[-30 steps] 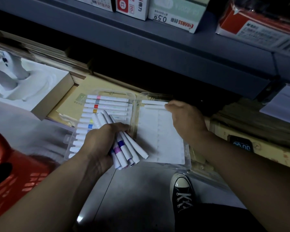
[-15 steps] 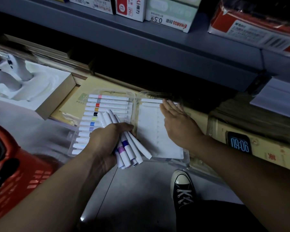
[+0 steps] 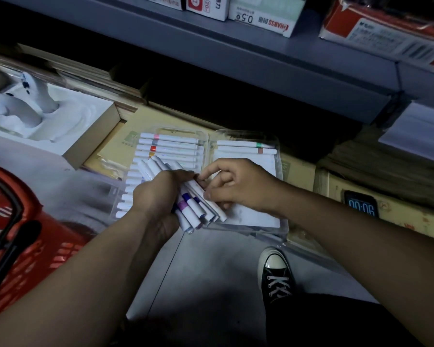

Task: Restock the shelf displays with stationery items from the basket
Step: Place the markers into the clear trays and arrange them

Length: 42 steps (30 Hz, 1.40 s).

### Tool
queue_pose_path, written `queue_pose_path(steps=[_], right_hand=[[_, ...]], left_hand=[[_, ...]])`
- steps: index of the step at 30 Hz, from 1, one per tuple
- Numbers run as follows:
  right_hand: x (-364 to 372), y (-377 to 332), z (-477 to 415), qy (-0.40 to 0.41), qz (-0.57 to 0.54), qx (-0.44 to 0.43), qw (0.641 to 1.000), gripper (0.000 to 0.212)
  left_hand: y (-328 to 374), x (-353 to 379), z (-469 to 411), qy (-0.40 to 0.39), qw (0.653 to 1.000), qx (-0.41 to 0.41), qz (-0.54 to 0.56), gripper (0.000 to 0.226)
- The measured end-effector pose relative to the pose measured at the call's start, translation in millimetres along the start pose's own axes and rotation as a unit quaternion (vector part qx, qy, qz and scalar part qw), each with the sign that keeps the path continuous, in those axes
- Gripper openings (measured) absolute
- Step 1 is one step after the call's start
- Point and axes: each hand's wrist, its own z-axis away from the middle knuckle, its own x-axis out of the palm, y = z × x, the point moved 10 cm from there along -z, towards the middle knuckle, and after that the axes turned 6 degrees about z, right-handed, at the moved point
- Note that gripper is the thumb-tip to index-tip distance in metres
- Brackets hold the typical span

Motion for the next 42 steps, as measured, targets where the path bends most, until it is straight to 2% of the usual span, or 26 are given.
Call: queue_pose_path(steps=[4,7,9,10,13,15,17,22,27,31,33,35,40,42], right_hand=[[5.2,6.4,-1.5,-0.033,-0.019,0.030,0.999,0.037],[-7.3,5.4,-8.8,0.017,0.043,0.017,0.999,0.022],[-29.6,8.0,-15.2,0.081,0.102,-0.007,0.991,0.015],[-43.5,8.2,-16.7,0.121,0.160,-0.027,0.979,0.014],[-80.5,11.9,-13.9,0.215,0.340,-0.055,0.914,0.017],[-97.9,23.6,-12.8,0.234,0.388,-0.028,0.891,0.022],[-103.9,37.3,-15.9,0.218,0.425,-0.001,0.879,0.025],[-102.5,41.0,-18.8,0.237,0.475,-0.026,0.847,0.026],[-102.6,42.5,-23.0,0.271,0.516,-0.045,0.811,0.014],[-99.5,41.9,-17.6,0.301,0.503,-0.048,0.809,0.005],[-97.2,43.2,-19.7,0.297,0.523,-0.049,0.797,0.004],[-96.5,45.3,-21.7,0.288,0.540,-0.050,0.789,0.007],[-73.9,45.0,-14.4,0.278,0.567,-0.055,0.773,0.035],[-61.1,56.3,-18.1,0.228,0.560,-0.011,0.796,0.052]], left_hand=[[5.6,-2.0,3.0,-0.003,1.000,-0.002,0.021,0.039],[10.5,-0.3,4.1,-0.002,1.000,0.010,0.016,0.026],[9.7,-2.6,2.8,0.015,0.999,0.008,0.035,0.027],[7.9,-1.8,4.4,0.020,0.999,0.001,0.050,0.033],[1.2,5.0,7.0,0.001,0.997,-0.019,0.069,0.039],[0.7,6.4,7.1,-0.007,0.997,-0.020,0.076,0.039],[1.3,6.4,6.9,-0.010,0.997,-0.020,0.068,0.039],[0.1,1.0,3.6,-0.005,0.998,-0.028,0.064,0.035],[-0.2,4.0,2.6,-0.008,0.997,-0.027,0.067,0.036],[-1.1,4.9,1.6,-0.009,0.997,-0.023,0.069,0.039],[-0.8,5.2,1.4,-0.011,0.997,-0.022,0.067,0.038],[-0.8,7.2,2.7,-0.016,0.998,-0.023,0.061,0.034],[-2.6,6.4,2.4,-0.016,0.998,-0.026,0.049,0.033],[-3.7,7.2,2.3,-0.019,0.998,-0.027,0.048,0.031]])
